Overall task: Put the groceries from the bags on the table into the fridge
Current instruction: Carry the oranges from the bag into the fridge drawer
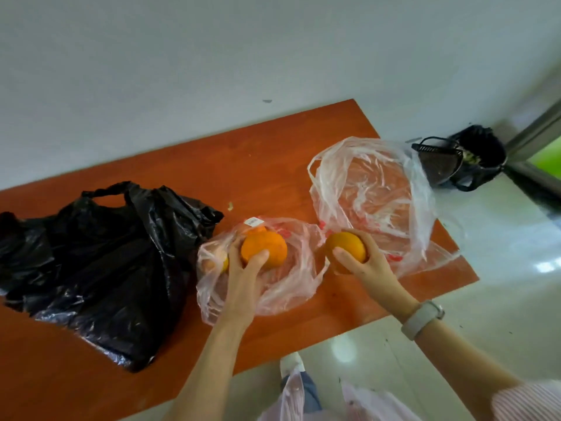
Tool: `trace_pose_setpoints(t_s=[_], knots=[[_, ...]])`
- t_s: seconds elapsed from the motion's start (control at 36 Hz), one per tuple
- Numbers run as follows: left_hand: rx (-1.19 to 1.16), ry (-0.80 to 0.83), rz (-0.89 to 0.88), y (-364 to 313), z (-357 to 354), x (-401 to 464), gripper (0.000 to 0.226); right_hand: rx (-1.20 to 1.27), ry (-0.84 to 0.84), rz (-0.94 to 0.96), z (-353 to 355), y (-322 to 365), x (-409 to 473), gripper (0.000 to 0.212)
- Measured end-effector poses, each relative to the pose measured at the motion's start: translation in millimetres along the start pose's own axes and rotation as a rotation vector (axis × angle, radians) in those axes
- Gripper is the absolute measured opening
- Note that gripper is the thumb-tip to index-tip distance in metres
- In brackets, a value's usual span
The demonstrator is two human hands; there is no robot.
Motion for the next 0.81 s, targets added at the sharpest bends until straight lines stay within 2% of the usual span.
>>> trace_pose_setpoints(t_s=[0.08, 0.14, 0.31, 0.42, 0.47, 0.58, 0.69, 0.75, 0.81], knots=[[-0.144, 0.2, 0.051, 8, -53, -15, 0.054, 0.109, -0.129, -0.022, 46, -9, -29, 0.036], [-0.104, 0.282, 0.075, 20, -91, -29, 0.046, 0.139, -0.211, -0.019, 82, -18, -57, 0.037], [0.162, 0.573, 0.149, 91, -233, -105, 0.047, 0.143, -0.444, -0.031, 207, -62, -181, 0.048], [0.189, 0.752, 0.312, 167, -340, -185, 0.036, 0.17, -0.641, -0.068, 299, -98, -289, 0.063], [0.219, 0.811, 0.438, 210, -387, -230, 0.033, 0.186, -0.734, -0.068, 340, -113, -347, 0.059], [0.357, 0.942, 0.627, 289, -468, -316, 0.067, 0.217, -0.95, -0.059, 408, -133, -463, 0.056], [0.375, 1.1, 0.845, 351, -536, -410, 0.056, 0.278, -1.216, -0.037, 458, -153, -573, 0.035], [0.394, 1.147, 0.902, 376, -565, -455, 0.05, 0.278, -1.33, -0.039, 476, -163, -624, 0.035], [0.431, 1.191, 0.907, 396, -591, -497, 0.032, 0.266, -1.438, -0.052, 493, -173, -671, 0.037]])
Point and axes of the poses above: each hand's wrist, its own x-axis towards the middle knuckle, its own z-axis out of the back of the hand, y = z × x, the point moved 8 cm from there along x, towards the middle knuckle, and after that the axes turned 6 degrees about z, right-handed, at the moved point
